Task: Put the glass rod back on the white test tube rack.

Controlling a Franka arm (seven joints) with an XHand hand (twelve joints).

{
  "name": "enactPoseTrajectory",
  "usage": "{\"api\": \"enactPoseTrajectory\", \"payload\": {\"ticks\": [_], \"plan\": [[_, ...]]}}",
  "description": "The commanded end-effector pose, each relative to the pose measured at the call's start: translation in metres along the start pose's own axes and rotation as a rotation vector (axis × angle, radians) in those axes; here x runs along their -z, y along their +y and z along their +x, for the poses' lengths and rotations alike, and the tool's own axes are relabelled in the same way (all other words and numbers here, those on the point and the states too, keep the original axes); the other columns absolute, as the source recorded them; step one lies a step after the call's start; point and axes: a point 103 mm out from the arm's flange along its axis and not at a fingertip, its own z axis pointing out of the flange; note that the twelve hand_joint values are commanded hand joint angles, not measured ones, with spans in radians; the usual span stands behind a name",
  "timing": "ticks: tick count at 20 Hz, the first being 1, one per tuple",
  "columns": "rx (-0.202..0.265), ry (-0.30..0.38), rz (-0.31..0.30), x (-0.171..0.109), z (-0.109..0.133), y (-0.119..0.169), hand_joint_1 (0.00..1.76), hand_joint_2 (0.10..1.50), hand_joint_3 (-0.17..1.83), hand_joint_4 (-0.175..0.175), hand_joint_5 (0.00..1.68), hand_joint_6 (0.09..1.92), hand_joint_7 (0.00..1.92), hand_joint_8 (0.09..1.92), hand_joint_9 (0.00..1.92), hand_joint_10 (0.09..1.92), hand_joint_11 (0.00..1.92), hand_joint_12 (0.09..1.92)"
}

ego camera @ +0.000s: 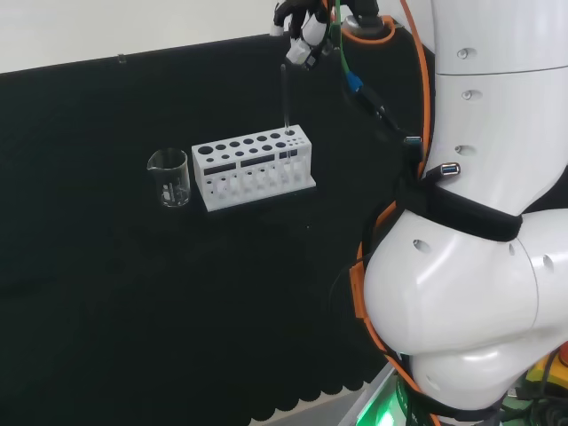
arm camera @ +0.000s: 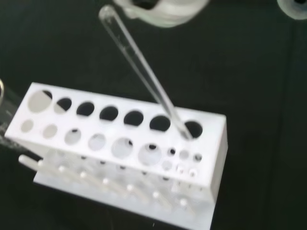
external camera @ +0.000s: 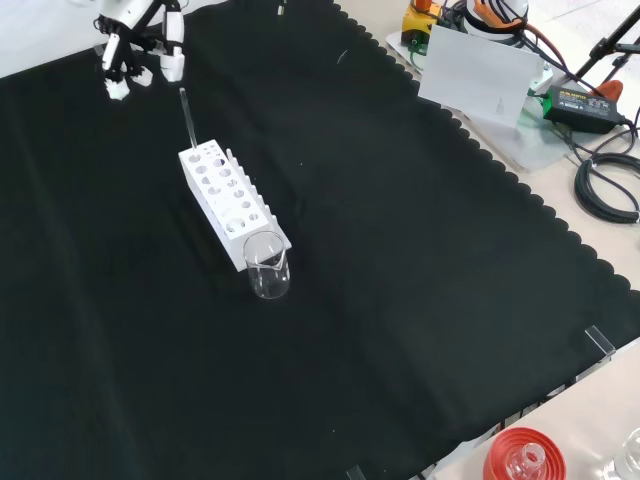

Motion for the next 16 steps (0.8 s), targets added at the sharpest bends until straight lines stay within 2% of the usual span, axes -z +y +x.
{"api": "enactPoseTrajectory", "payload": {"ticks": [1, 7, 12, 16], "plan": [[-0.001, 0.029, 0.048, -0.018, -0.001, -0.004, 0.99, 0.88, -0.17, -0.138, 0.31, 0.54, 0.97, 0.7, 1.81, 0.09, 1.81, 0.48], [-0.013, 0.016, 0.056, -0.011, -0.005, -0.013, 0.94, 0.87, -0.17, -0.136, 0.32, 0.49, 0.94, 0.72, 1.81, 0.09, 1.79, 0.51], [-0.015, 0.007, 0.059, -0.008, -0.002, -0.01, 0.95, 0.88, -0.17, -0.136, 0.34, 0.49, 0.94, 0.72, 1.81, 0.09, 1.78, 0.51], [-0.029, 0.034, 0.038, -0.005, -0.003, -0.013, 0.96, 0.88, -0.17, -0.138, 0.37, 0.5, 0.94, 0.73, 1.81, 0.09, 1.78, 0.51]]}}
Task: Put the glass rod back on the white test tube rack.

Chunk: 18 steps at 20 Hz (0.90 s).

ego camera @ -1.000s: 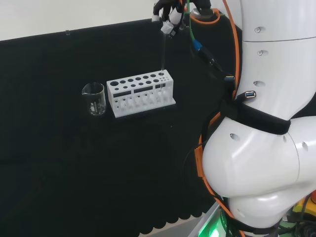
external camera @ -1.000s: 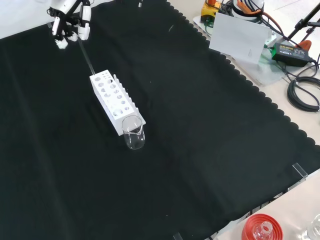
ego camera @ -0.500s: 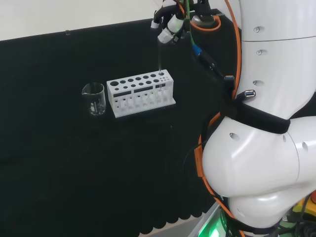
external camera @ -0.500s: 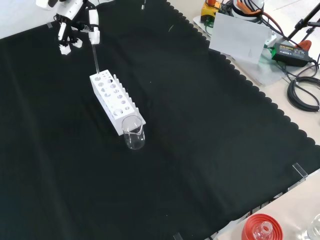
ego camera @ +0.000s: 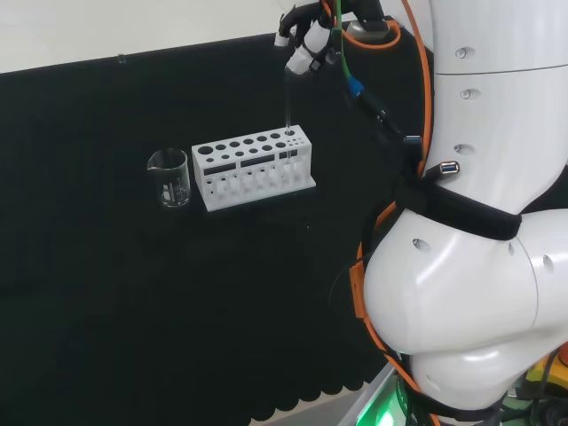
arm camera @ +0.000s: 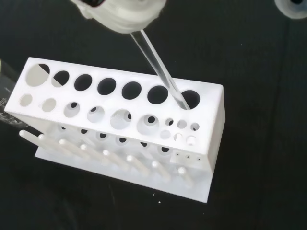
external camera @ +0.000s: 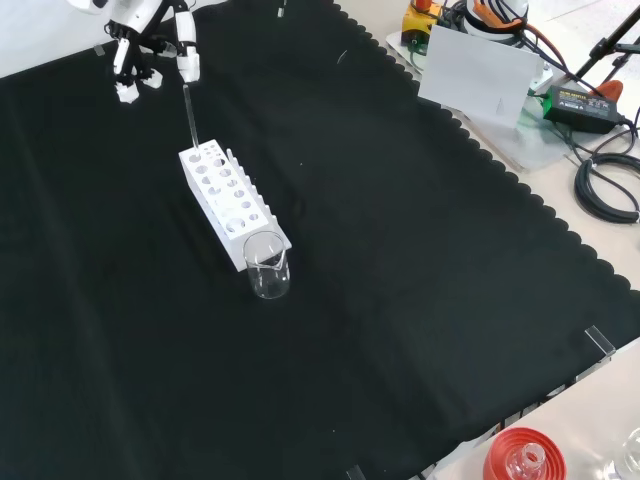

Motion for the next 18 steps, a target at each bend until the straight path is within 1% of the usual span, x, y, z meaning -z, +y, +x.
{"api": "enactPoseTrajectory", "payload": {"ticks": [1, 3, 5, 12, 13, 15, 17, 18], "plan": [[-0.01, 0.025, -0.022, 0.003, -0.002, -0.005, 0.96, 0.89, -0.17, -0.139, 0.37, 0.5, 0.95, 0.73, 1.81, 0.09, 1.78, 0.51], [-0.01, 0.018, -0.027, 0.007, -0.005, -0.011, 0.96, 0.89, -0.17, -0.14, 0.38, 0.5, 0.95, 0.73, 1.81, 0.09, 1.78, 0.52], [-0.011, -0.002, -0.012, 0.01, -0.001, -0.009, 0.97, 0.89, -0.17, -0.141, 0.39, 0.5, 0.95, 0.73, 1.81, 0.09, 1.78, 0.52], [-0.002, -0.004, -0.032, 0.02, 0.0, -0.023, 0.98, 0.9, -0.17, -0.141, 0.4, 0.5, 0.96, 0.72, 1.82, 0.09, 1.77, 0.52], [-0.012, 0.017, -0.048, 0.022, -0.001, -0.024, 0.98, 0.9, -0.17, -0.141, 0.4, 0.5, 0.96, 0.72, 1.82, 0.09, 1.77, 0.52], [-0.024, 0.032, -0.059, 0.025, -0.003, -0.027, 0.98, 0.9, -0.17, -0.142, 0.4, 0.49, 0.96, 0.72, 1.82, 0.09, 1.77, 0.52], [-0.034, 0.028, -0.06, 0.028, -0.006, -0.032, 0.98, 0.9, -0.17, -0.142, 0.4, 0.49, 0.96, 0.72, 1.82, 0.09, 1.77, 0.52], [-0.03, 0.026, -0.052, 0.029, -0.006, -0.032, 0.98, 0.9, -0.17, -0.142, 0.4, 0.49, 0.96, 0.72, 1.82, 0.09, 1.77, 0.52]]}}
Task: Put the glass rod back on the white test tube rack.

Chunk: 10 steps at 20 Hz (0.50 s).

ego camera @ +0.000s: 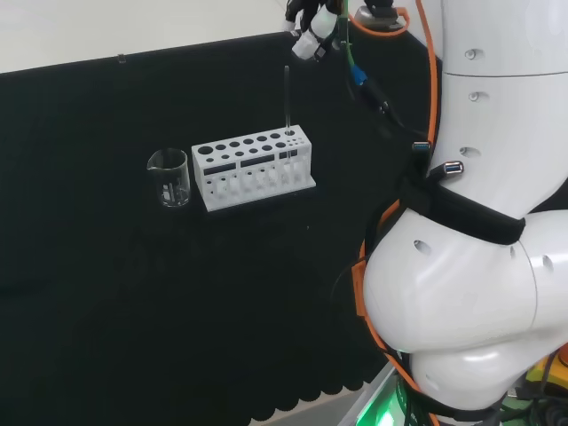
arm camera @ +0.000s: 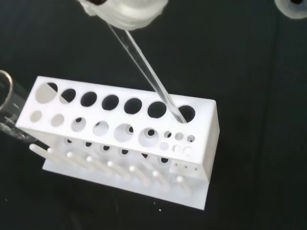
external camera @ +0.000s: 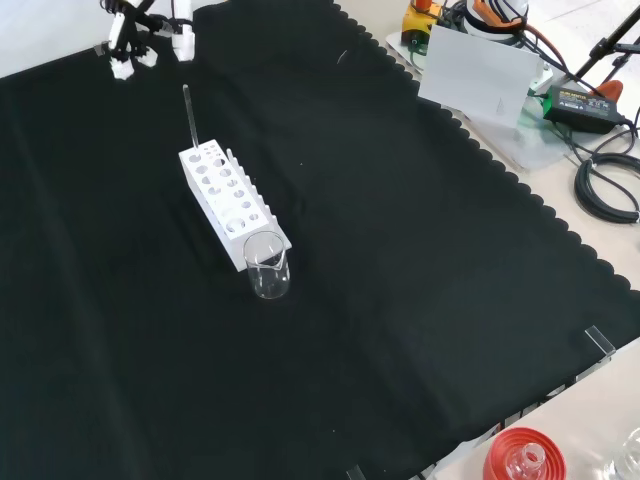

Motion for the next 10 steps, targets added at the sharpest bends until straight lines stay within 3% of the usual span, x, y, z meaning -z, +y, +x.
{"api": "enactPoseTrajectory", "payload": {"ticks": [1, 6, 10], "plan": [[-0.01, -0.009, 0.016, 0.006, -0.003, -0.003, 0.98, 0.9, -0.17, -0.142, 0.41, 0.49, 0.96, 0.72, 1.82, 0.09, 1.77, 0.52], [-0.031, -0.054, 0.027, 0.02, -0.006, -0.013, 0.98, 0.9, -0.17, -0.142, 0.41, 0.5, 0.96, 0.72, 1.82, 0.09, 1.77, 0.53], [-0.034, -0.01, -0.022, 0.011, -0.011, -0.018, 0.98, 0.9, -0.17, -0.143, 0.41, 0.49, 0.96, 0.72, 1.82, 0.09, 1.77, 0.53]]}}
